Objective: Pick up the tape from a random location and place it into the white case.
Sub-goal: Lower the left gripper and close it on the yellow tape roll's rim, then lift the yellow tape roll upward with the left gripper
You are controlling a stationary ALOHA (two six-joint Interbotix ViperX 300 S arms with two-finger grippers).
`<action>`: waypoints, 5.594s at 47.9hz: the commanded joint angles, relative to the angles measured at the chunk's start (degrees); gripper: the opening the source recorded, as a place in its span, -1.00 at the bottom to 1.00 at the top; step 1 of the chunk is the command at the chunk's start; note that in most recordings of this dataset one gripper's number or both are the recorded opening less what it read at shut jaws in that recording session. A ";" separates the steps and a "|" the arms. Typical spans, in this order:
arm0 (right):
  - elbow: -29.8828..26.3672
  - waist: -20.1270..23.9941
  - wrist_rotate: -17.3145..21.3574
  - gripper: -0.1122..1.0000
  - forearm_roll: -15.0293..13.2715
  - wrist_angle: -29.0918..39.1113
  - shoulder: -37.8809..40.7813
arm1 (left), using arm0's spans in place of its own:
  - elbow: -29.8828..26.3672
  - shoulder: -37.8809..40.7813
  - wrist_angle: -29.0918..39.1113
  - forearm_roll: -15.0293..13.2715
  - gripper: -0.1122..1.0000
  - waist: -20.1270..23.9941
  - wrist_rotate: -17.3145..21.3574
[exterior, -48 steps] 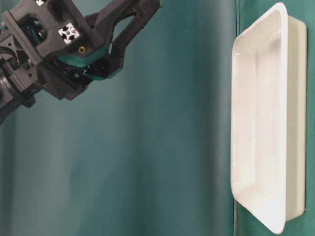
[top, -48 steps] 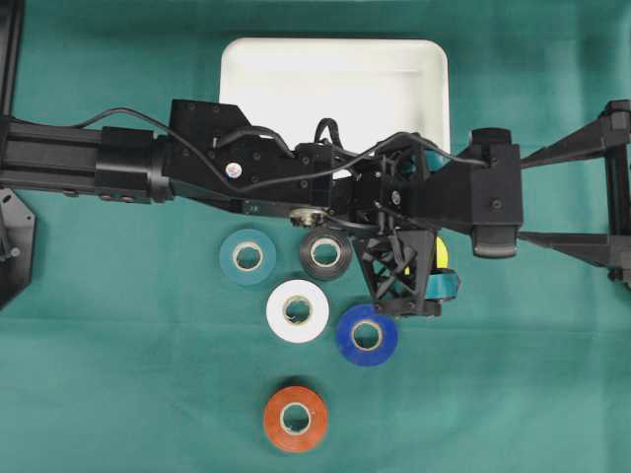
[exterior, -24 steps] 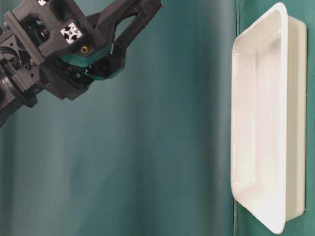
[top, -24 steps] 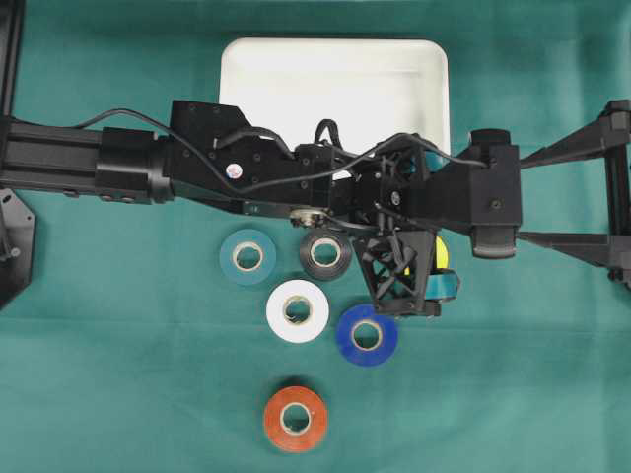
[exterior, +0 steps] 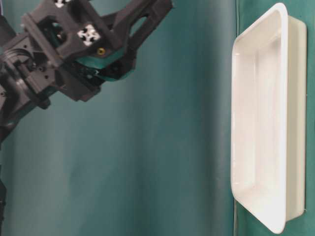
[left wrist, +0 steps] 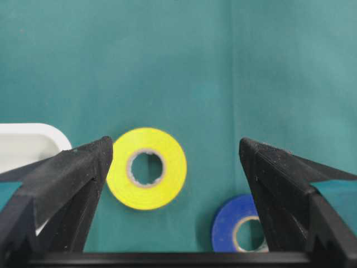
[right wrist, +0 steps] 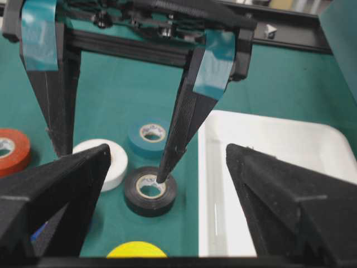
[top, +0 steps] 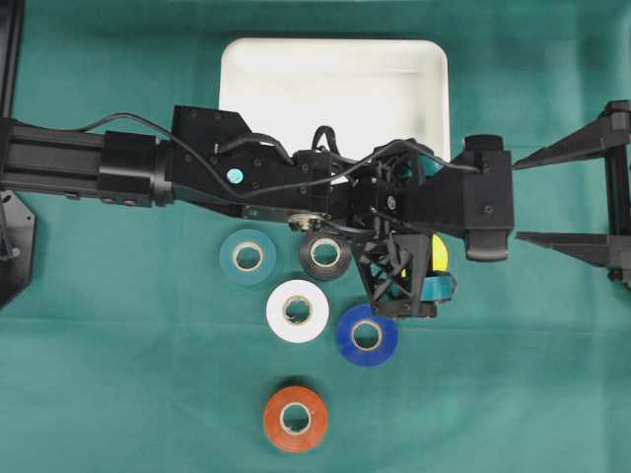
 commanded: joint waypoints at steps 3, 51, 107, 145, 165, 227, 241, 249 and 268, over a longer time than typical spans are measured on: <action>-1.49 -0.09 0.00 0.85 -0.09 -0.35 0.26 | 0.26 -1.05 -2.11 0.09 1.00 0.09 0.00; -1.23 -0.09 0.00 0.85 -0.09 -0.26 1.32 | 4.31 8.61 -8.70 0.09 1.00 0.35 -3.60; -1.05 -0.18 0.00 0.85 -0.09 -0.26 2.02 | 7.21 13.97 -12.92 0.09 1.00 0.35 -7.12; -0.97 -0.18 0.00 0.85 -0.44 -0.26 2.72 | 5.27 14.41 -7.38 0.53 -0.39 -0.79 -6.50; -0.97 -0.18 0.00 0.85 -0.44 -0.26 2.64 | 5.01 13.80 -7.38 0.53 -0.39 -0.70 -6.50; -1.05 -0.18 0.00 0.85 -0.44 -0.26 2.55 | 0.70 -4.04 3.52 0.88 -0.39 -0.26 -1.58; -1.14 -0.18 0.00 0.85 -0.44 -0.26 2.55 | -4.92 -4.31 9.32 1.14 -0.39 -0.26 0.79; -1.05 -0.18 0.00 0.85 -0.44 -0.26 2.55 | -7.38 -4.57 11.95 1.23 -0.39 -0.26 1.23; -1.05 -0.18 -0.09 0.85 -0.44 -0.35 2.64 | -9.14 -5.27 13.27 1.41 -0.39 -0.26 1.32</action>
